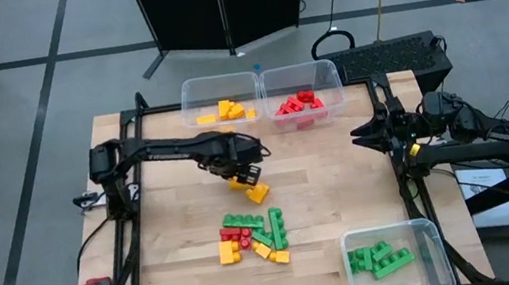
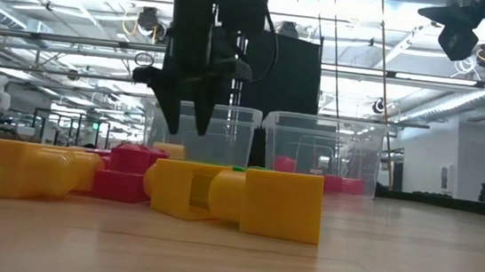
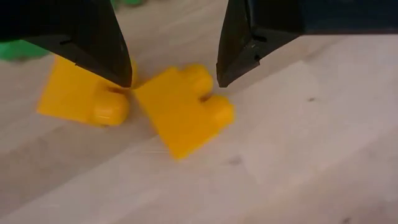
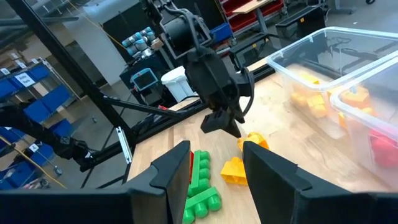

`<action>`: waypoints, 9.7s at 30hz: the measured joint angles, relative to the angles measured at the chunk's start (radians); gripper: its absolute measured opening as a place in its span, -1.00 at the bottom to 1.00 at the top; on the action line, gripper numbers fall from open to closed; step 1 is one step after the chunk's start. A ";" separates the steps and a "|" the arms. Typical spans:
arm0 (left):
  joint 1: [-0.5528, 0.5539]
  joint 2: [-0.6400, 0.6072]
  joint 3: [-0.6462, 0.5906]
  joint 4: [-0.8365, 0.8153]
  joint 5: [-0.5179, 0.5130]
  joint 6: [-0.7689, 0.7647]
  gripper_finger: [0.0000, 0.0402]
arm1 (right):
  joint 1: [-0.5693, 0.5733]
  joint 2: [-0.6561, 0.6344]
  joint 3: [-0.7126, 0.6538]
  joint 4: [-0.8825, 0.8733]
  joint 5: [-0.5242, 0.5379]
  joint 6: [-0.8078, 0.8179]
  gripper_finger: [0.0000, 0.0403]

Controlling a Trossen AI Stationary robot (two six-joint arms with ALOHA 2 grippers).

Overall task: Sort blocks
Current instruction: Put the yellow game piece into the top left transparent bin

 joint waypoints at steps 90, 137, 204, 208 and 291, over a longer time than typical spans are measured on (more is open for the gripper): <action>0.038 0.048 -0.041 0.165 0.068 0.254 0.88 | 0.000 0.000 0.000 -0.025 -0.013 -0.054 -0.29; -0.007 0.227 -0.040 0.152 -0.010 -0.260 0.22 | 0.000 0.000 0.000 -0.053 -0.014 -0.080 -0.29; 0.424 0.244 0.690 -0.211 -0.275 0.443 0.17 | 0.000 0.000 0.000 -0.093 -0.013 -0.044 -0.29; 0.424 0.244 0.668 -0.214 -0.275 0.443 0.25 | 0.000 0.000 0.000 -0.093 -0.013 -0.037 -0.29; -0.129 0.333 0.496 -0.101 -0.100 0.521 0.04 | 0.000 0.000 0.000 -0.140 -0.014 0.026 -0.29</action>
